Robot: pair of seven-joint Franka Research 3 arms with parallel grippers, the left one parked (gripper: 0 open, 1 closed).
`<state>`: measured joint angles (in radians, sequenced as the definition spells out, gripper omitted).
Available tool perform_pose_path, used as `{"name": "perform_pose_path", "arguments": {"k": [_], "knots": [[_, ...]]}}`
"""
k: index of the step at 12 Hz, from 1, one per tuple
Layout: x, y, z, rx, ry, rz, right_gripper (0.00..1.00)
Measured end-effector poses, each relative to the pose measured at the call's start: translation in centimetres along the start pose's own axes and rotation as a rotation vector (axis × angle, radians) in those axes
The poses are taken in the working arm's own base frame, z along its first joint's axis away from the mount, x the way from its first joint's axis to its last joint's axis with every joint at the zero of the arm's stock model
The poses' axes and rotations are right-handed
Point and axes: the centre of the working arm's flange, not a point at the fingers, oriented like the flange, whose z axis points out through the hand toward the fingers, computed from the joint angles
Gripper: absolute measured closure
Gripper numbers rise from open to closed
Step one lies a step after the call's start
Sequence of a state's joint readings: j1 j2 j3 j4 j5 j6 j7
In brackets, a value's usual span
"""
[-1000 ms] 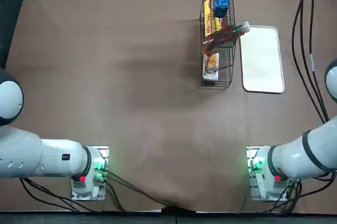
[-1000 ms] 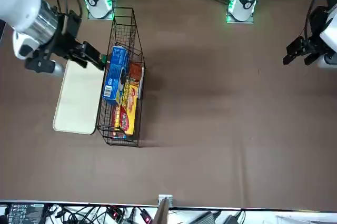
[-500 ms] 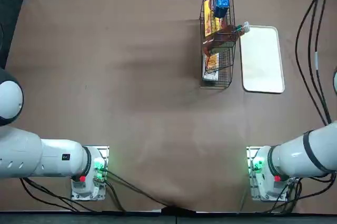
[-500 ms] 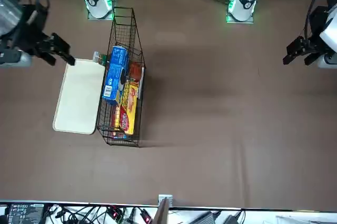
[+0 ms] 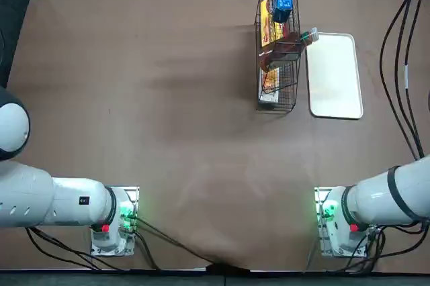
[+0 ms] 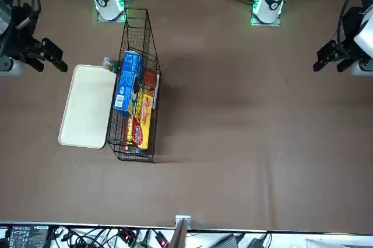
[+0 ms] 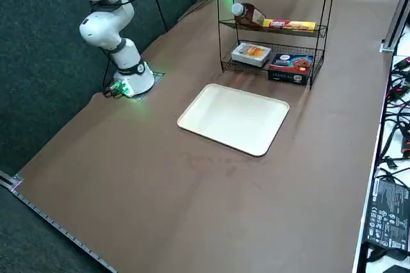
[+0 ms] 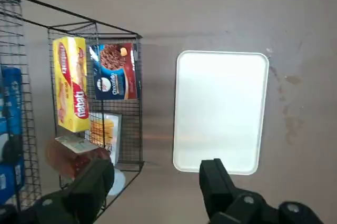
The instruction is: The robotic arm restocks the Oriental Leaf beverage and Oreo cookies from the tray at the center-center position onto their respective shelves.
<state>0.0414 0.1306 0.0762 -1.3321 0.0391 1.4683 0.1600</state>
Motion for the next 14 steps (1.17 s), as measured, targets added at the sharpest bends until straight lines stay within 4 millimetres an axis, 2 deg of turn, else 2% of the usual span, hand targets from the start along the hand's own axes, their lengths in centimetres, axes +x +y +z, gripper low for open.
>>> {"name": "perform_pose_path", "arguments": {"k": [3, 9, 14], "knots": [[-0.9, 1.0, 0.8, -0.025, -0.021, -0.015, 0.00], [-5.3, 5.3, 1.9, -0.056, -0.044, -0.070, 0.00], [-6.5, 8.0, 3.0, -0.088, -0.029, -0.058, 0.00]]}}
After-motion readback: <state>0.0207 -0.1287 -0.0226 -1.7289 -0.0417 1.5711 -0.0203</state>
